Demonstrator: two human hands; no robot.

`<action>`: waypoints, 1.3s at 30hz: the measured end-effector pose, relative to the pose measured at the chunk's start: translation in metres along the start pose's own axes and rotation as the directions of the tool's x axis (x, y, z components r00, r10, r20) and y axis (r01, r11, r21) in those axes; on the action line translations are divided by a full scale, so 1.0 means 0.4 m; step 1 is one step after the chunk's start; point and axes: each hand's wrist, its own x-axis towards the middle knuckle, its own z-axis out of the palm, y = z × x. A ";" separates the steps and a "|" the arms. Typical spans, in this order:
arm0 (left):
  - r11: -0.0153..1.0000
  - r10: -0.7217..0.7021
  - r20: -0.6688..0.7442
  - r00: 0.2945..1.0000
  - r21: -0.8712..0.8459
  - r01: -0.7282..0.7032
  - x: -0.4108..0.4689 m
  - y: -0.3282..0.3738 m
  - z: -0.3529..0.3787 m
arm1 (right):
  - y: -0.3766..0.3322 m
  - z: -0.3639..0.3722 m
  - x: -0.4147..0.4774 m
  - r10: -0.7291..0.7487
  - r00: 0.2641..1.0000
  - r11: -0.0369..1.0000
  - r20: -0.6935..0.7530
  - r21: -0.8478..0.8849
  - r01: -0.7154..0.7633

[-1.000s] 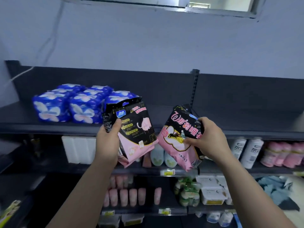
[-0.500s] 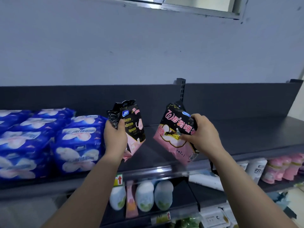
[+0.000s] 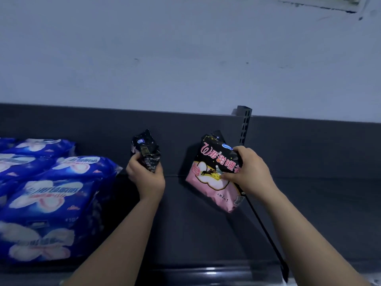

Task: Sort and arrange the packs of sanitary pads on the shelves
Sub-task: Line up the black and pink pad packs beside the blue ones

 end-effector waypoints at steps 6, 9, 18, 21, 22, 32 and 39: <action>0.984 -0.156 0.162 0.974 -0.062 0.168 0.038 0.003 0.064 | 0.060 0.010 0.087 -0.047 0.997 0.999 0.057 0.010 0.047; 0.988 -0.147 0.248 0.957 -0.005 0.153 0.049 -0.014 0.061 | 0.084 0.011 0.110 -0.071 0.995 0.997 0.074 0.017 0.070; 0.968 -0.249 0.237 0.939 0.048 0.245 0.121 -0.076 0.011 | 0.125 -0.019 0.114 -0.054 0.993 0.998 0.102 0.040 0.050; 0.975 -0.216 0.111 0.970 0.080 0.208 0.128 -0.074 0.008 | 0.127 -0.030 0.108 -0.058 0.993 0.997 0.101 0.059 0.052; 0.976 -0.204 0.083 0.976 0.093 0.196 0.128 -0.072 0.008 | 0.125 -0.032 0.105 -0.058 0.993 0.996 0.099 0.069 0.051; 0.964 -0.222 0.227 0.948 0.194 0.180 0.139 -0.061 -0.029 | 0.068 -0.033 0.070 -0.086 0.986 0.990 0.142 0.122 0.068; 0.947 -0.130 0.318 0.939 0.320 0.022 0.111 0.001 -0.089 | -0.013 0.044 0.079 -0.185 0.966 0.979 0.180 0.115 0.166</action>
